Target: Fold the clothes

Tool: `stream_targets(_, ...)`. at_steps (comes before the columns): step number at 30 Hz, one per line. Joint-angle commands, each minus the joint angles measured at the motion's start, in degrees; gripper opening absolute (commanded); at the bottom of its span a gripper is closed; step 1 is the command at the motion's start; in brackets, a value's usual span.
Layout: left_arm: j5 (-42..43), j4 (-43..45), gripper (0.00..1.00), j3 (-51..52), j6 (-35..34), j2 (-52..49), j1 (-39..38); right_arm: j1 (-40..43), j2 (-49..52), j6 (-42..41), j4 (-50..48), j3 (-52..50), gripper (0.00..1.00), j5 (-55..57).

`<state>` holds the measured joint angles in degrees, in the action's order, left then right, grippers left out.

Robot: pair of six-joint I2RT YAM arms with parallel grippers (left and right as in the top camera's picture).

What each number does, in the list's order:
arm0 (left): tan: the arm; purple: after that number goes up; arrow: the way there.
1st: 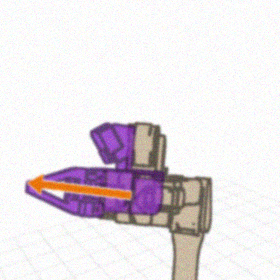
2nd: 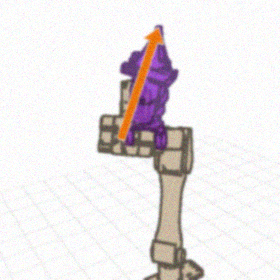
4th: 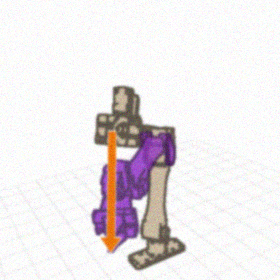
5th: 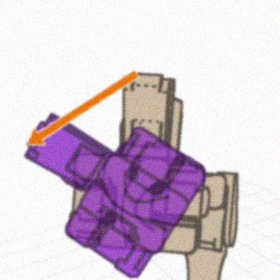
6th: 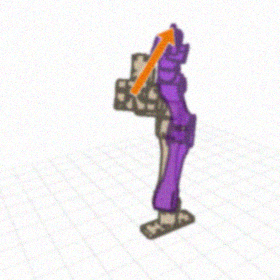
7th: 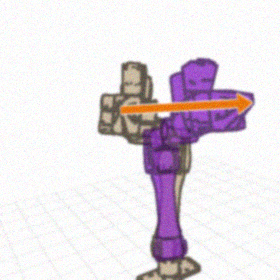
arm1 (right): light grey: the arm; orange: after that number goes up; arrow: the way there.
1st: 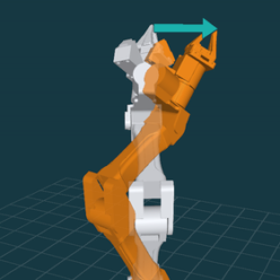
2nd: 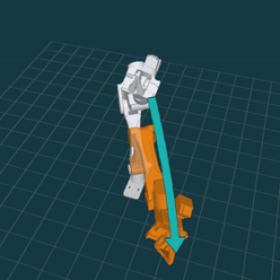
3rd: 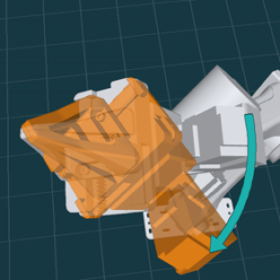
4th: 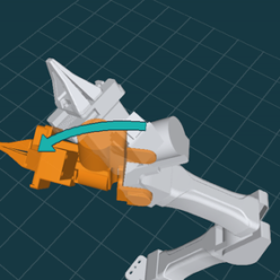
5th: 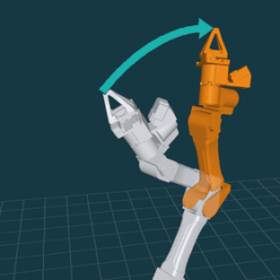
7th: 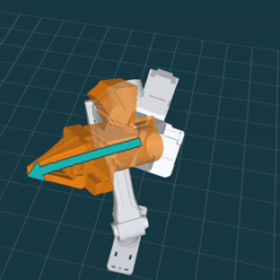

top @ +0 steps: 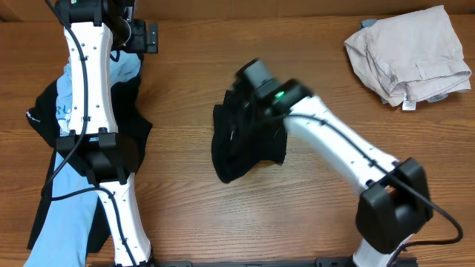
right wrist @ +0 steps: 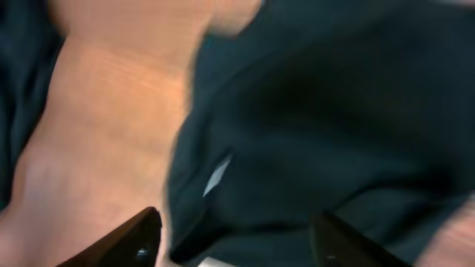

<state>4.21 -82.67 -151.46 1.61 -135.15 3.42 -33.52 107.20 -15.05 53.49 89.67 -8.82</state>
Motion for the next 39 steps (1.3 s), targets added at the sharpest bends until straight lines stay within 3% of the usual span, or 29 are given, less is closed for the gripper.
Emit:
stream_targets(1,-0.17,0.22,1.0,0.31,-0.55,0.24,0.44,3.72,-1.03,-0.15,-2.95,1.42,0.63,2.36)
stream_targets(24,0.24,-2.12,1.0,0.33,-0.55,-6.95,0.44,3.15,6.73,-6.03,-13.64,1.42,0.43,2.36)
stream_targets(26,0.24,-2.16,1.0,0.31,-0.55,-6.95,0.44,3.15,6.75,-6.05,-14.27,1.42,0.38,2.36)
stream_targets(31,0.24,-2.19,1.0,0.31,-0.55,-6.95,0.44,3.15,6.82,-6.71,-15.78,1.42,0.1,2.36)
stream_targets(33,0.24,-2.32,1.0,0.33,-0.55,-6.95,0.44,3.15,6.84,-7.28,-15.98,1.42,0.04,2.38)
stream_targets(36,0.24,-2.36,1.0,0.33,-0.55,-6.95,0.44,3.15,6.84,-7.26,-15.56,1.42,0.05,2.84)
stream_targets(39,0.24,-2.38,1.0,0.31,-0.55,-6.95,0.44,3.15,7.02,-6.21,-15.32,1.42,0.35,2.8)
